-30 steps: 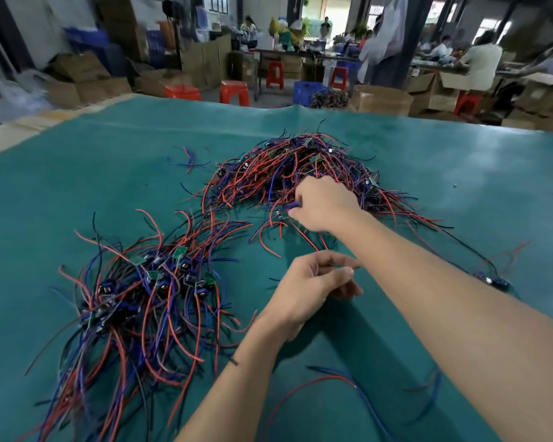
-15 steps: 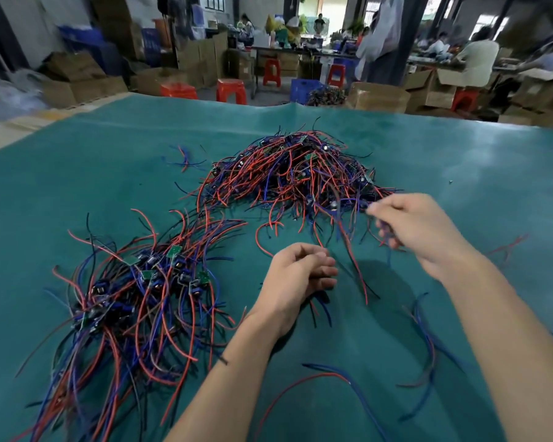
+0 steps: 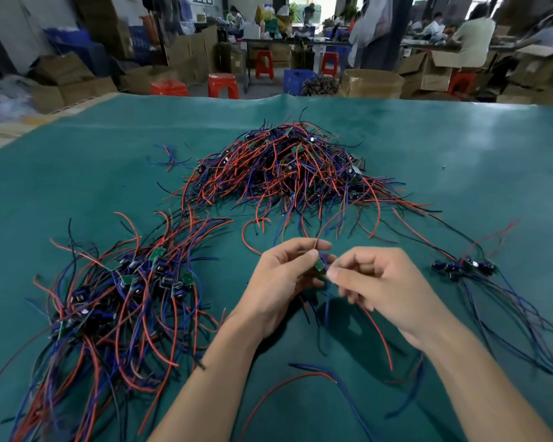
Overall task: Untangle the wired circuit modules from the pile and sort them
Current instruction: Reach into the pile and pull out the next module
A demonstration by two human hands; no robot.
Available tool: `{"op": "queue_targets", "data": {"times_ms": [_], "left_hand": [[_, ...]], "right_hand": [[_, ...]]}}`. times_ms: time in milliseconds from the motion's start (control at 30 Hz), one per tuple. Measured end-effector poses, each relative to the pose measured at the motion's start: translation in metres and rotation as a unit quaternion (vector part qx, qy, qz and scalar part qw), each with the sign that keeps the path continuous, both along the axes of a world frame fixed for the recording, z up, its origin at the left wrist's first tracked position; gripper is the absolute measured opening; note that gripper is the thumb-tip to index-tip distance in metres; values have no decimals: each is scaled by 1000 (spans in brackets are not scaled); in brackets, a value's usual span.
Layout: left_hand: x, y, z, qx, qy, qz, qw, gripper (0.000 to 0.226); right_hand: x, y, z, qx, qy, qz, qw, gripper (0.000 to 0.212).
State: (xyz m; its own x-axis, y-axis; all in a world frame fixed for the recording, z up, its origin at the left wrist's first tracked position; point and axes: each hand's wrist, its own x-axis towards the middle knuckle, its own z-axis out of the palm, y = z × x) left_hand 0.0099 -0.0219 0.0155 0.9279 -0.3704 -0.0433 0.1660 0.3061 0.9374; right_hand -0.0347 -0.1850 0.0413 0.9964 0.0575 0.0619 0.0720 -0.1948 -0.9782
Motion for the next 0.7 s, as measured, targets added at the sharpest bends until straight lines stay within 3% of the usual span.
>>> {"op": "queue_targets", "data": {"times_ms": [200, 300, 500, 600, 700], "left_hand": [[-2, -1, -1, -25, -5, 0, 1000, 16], [-2, -2, -2, -18, -8, 19, 1000, 11], [-5, -2, -1, -3, -14, 9, 1000, 36], [-6, -1, -2, 9, -15, -31, 999, 36], [-6, 0, -3, 8, -7, -71, 997, 25]], "right_hand": [[3, 2, -8, 15, -17, -63, 998, 12], [5, 3, -12, 37, -3, -58, 998, 24], [7, 1, -13, 116, 5, -43, 992, 32], [9, -1, -13, 217, 9, -72, 973, 19], [10, -2, -13, 243, 5, -120, 963, 9]]}}
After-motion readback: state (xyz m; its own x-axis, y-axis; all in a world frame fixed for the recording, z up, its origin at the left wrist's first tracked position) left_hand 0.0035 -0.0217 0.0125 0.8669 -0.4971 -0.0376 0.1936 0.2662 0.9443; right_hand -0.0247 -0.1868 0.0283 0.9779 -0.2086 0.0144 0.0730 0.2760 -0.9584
